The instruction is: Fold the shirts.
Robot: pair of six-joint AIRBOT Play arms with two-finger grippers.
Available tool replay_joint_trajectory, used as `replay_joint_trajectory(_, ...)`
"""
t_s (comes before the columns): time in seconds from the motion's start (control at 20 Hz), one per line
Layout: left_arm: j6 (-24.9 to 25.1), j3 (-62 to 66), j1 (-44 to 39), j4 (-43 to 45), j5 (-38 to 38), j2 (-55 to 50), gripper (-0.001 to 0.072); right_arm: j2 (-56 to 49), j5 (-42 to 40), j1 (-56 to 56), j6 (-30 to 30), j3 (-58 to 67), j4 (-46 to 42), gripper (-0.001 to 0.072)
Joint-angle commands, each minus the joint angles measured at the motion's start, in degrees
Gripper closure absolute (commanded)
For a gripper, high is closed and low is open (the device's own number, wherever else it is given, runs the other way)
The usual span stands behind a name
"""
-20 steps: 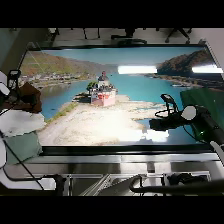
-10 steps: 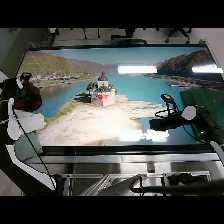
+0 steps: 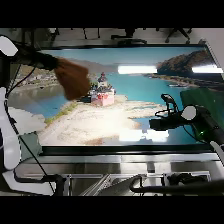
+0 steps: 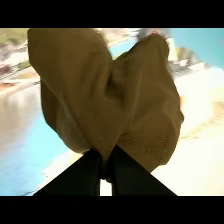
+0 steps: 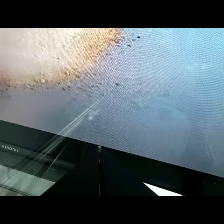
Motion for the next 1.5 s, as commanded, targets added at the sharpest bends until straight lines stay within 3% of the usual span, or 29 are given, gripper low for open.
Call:
replay_joint_trajectory(0.0, -2.16, -6.86, -10.16, -3.50, -0.74, 7.21, 0.0698, 0.02, -0.04, 0.04, 0.02, -0.02, 0.02, 0.0695)
replay_joint_trajectory(0.4, -7.56, -28.81, -24.13, -3.56, 10.05, 1.36, 0.0689, 0.02, -0.44, 0.02, 0.02, -0.02, 0.02, 0.0688)
replay_joint_trajectory(0.45, -7.52, -29.03, -24.81, -3.56, 9.64, 0.24, 0.0576, 0.02, -0.55, 0.02, 0.02, 0.00, 0.02, 0.0688)
replay_joint_trajectory(0.5, -7.56, -28.57, -24.98, -3.50, 8.72, -0.46, 0.0227, 0.02, -0.61, -0.11, 0.02, 0.11, 0.02, 0.0687)
replay_joint_trajectory(0.55, -7.96, -27.39, -24.55, -3.39, 7.10, -0.66, 0.0083, 0.02, -1.16, -0.11, 0.02, 0.26, 0.00, 0.0686)
replay_joint_trajectory(0.6, -7.93, -25.35, -23.45, -3.37, 4.92, -0.59, 0.0083, 0.02, -2.05, -0.11, 0.02, 0.59, 0.11, 0.0596)
replay_joint_trajectory(0.65, -7.91, -22.95, -21.79, -3.37, 2.51, -0.48, 0.0103, 0.02, -3.28, -0.11, 0.02, 1.09, 0.11, 0.0384)
replay_joint_trajectory(0.7, -7.93, -20.85, -19.45, -3.39, 0.59, 0.07, 0.0100, 0.02, -5.16, -0.11, 0.00, 1.49, 0.48, 0.0327)
replay_joint_trajectory(0.95, -8.17, -19.02, -6.86, -3.74, -8.92, 4.07, 0.0100, -3.72, -15.15, -0.09, -0.70, 3.10, 4.11, 0.0329)
replay_joint_trajectory(1.1, -6.40, -24.68, -2.86, -12.46, -12.48, 6.71, 0.0101, -10.16, -16.96, -0.09, -4.59, 5.42, 7.98, 0.0329)
replay_joint_trajectory(1.2, -5.16, -33.66, -2.80, -17.07, -8.79, 9.79, 0.0101, -15.78, -16.98, -0.07, -8.76, 8.37, 12.59, 0.0329)
replay_joint_trajectory(1.45, -5.09, -56.26, -10.19, -16.90, 9.01, 13.27, 0.0101, -28.35, -16.79, 0.07, -23.04, 14.49, 27.28, 0.0329)
